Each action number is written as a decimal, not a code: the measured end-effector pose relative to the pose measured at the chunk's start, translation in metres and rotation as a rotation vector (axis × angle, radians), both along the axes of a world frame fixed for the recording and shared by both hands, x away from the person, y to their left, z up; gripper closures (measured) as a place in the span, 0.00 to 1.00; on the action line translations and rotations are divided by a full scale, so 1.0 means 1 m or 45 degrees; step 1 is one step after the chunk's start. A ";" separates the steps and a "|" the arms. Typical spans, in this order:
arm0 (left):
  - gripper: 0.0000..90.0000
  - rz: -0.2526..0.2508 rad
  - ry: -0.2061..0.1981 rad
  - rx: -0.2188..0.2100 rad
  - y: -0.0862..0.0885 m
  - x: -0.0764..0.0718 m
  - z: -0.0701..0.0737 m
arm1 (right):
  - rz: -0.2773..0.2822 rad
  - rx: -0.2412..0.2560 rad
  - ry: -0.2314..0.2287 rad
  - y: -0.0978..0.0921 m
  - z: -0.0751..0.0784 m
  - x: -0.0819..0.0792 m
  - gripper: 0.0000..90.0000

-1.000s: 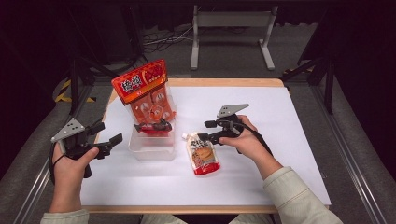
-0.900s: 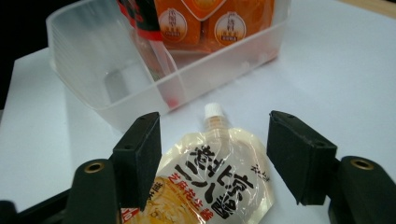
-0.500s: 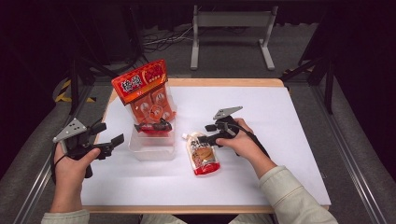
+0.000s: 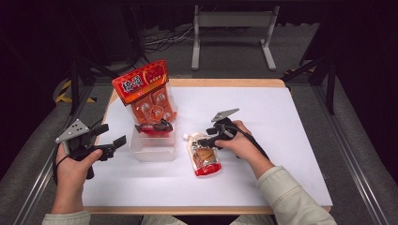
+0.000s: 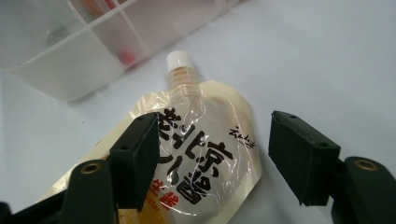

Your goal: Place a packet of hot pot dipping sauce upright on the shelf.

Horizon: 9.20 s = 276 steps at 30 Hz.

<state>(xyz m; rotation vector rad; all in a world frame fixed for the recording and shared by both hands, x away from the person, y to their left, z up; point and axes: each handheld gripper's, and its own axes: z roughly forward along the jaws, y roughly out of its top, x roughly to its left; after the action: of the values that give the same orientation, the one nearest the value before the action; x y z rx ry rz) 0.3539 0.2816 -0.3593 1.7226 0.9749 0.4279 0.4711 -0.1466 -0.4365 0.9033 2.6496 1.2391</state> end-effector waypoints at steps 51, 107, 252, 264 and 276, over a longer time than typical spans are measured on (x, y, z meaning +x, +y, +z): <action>0.13 -0.031 -0.008 0.002 -0.008 0.001 0.002 | 0.068 0.043 -0.110 -0.007 0.050 -0.032 0.99; 0.13 -0.424 -0.150 -0.104 -0.065 0.000 0.001 | 0.277 0.423 -0.390 0.008 0.148 -0.105 1.00; 0.97 -0.536 -0.083 -0.007 -0.061 0.042 -0.029 | -0.095 0.582 -0.486 -0.075 0.104 -0.098 0.67; 0.95 -0.513 -0.019 0.076 -0.060 0.041 -0.036 | -0.103 0.586 -0.484 -0.076 0.103 -0.096 0.65; 0.87 -0.471 -0.010 0.063 -0.050 0.035 -0.035 | -0.107 0.587 -0.486 -0.076 0.101 -0.094 0.63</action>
<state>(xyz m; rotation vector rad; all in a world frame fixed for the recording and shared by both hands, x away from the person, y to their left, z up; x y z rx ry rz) 0.3888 0.2317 -0.3939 1.8950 0.6241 0.2175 0.3769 -0.2228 -0.3359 0.7192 2.0508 1.8266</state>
